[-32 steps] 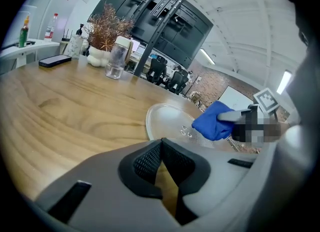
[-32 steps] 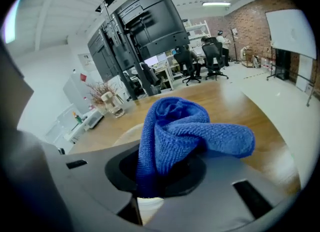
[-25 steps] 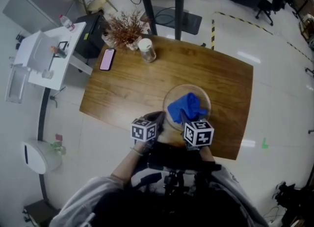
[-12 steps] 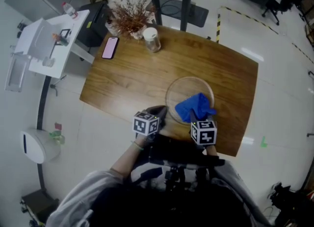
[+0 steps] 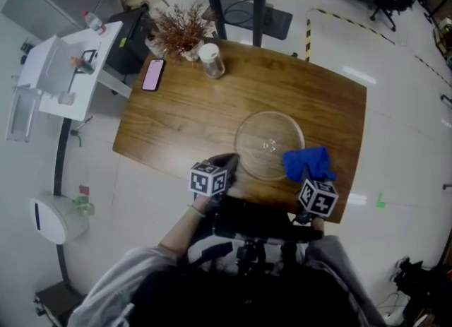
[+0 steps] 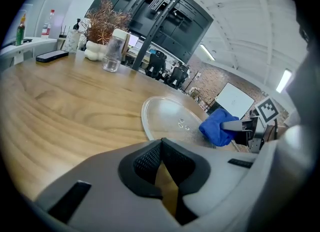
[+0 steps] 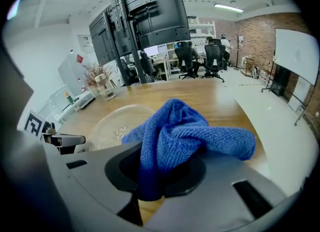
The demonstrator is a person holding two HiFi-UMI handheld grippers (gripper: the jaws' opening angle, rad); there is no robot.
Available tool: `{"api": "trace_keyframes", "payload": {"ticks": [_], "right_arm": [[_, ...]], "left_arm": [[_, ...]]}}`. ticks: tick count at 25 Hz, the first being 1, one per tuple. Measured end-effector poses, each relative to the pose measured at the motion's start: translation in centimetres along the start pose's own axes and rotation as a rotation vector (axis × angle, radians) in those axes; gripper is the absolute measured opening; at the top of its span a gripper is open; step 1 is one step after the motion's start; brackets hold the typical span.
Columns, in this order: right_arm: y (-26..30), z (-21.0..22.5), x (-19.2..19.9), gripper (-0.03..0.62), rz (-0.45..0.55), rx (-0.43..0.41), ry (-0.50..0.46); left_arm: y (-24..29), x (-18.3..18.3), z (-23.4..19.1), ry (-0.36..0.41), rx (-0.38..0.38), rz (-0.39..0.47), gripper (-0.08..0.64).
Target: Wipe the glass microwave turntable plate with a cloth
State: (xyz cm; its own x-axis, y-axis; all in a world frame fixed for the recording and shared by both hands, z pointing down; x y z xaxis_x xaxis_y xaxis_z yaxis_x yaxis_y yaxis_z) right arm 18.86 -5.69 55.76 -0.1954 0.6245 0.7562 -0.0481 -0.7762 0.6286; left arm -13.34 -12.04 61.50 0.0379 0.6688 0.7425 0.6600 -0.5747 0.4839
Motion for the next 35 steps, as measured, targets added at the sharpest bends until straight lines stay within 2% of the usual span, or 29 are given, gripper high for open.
{"api": "trace_keyframes", "payload": {"ticks": [3,8,11,13,17,20,23,28,31,35], "right_arm": [[-0.9,-1.7,-1.1,0.078,0.036,-0.083,0.037],[-0.9,-7.6,-2.6,0.078,0.063,-0.328,0.067],[0.2,-11.2,-1.8,0.078,0.016,-0.436,0.026],[0.9,-12.8,-0.9,0.078,-0.02,-0.453,-0.041],[1.4,-13.3,0.9,0.078,-0.056,-0.409,-0.193],[0.9,-11.3,1.6,0.078,-0.072,-0.34,-0.214],[-0.1,-8.4,2.1,0.078,-0.081,-0.258,-0.148],[-1.9,-3.7,3.4,0.078,-0.064,-0.107,0.051],[-2.5,-2.6,3.4,0.078,-0.047,-0.057,0.153],[-3.6,-3.4,2.1,0.078,0.027,-0.041,0.196]], "left_arm": [[0.1,0.0,0.1,0.005,0.009,-0.007,0.0],[0.2,-0.1,0.1,0.015,0.012,-0.016,0.0],[0.4,-0.3,0.2,0.02,0.015,-0.011,0.0],[0.4,-0.3,0.3,0.02,0.017,-0.011,0.0],[0.4,-0.3,0.3,0.031,0.023,-0.016,0.0],[0.5,-0.2,0.5,0.044,0.031,-0.021,0.0],[0.6,-0.2,0.4,0.048,0.042,-0.03,0.0],[0.6,0.0,0.1,0.044,0.05,-0.052,0.0],[0.6,0.1,-0.2,0.039,0.05,-0.073,0.0],[0.6,-0.3,-0.2,0.023,0.081,-0.074,0.0]]}}
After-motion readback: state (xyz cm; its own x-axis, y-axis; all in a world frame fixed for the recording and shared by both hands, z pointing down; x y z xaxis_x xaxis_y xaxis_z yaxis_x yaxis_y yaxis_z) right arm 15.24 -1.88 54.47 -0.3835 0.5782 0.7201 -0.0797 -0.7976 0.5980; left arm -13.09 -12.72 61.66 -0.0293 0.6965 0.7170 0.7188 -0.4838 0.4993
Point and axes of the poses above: the fingertips, and each gripper's own axes: y forward along the fingers, z to its right, x out of its underside, the point moved 10 cm from there along -y, backward along the fingers, and after that the axes turned 10 degrees about z, right-handed, at the moved point
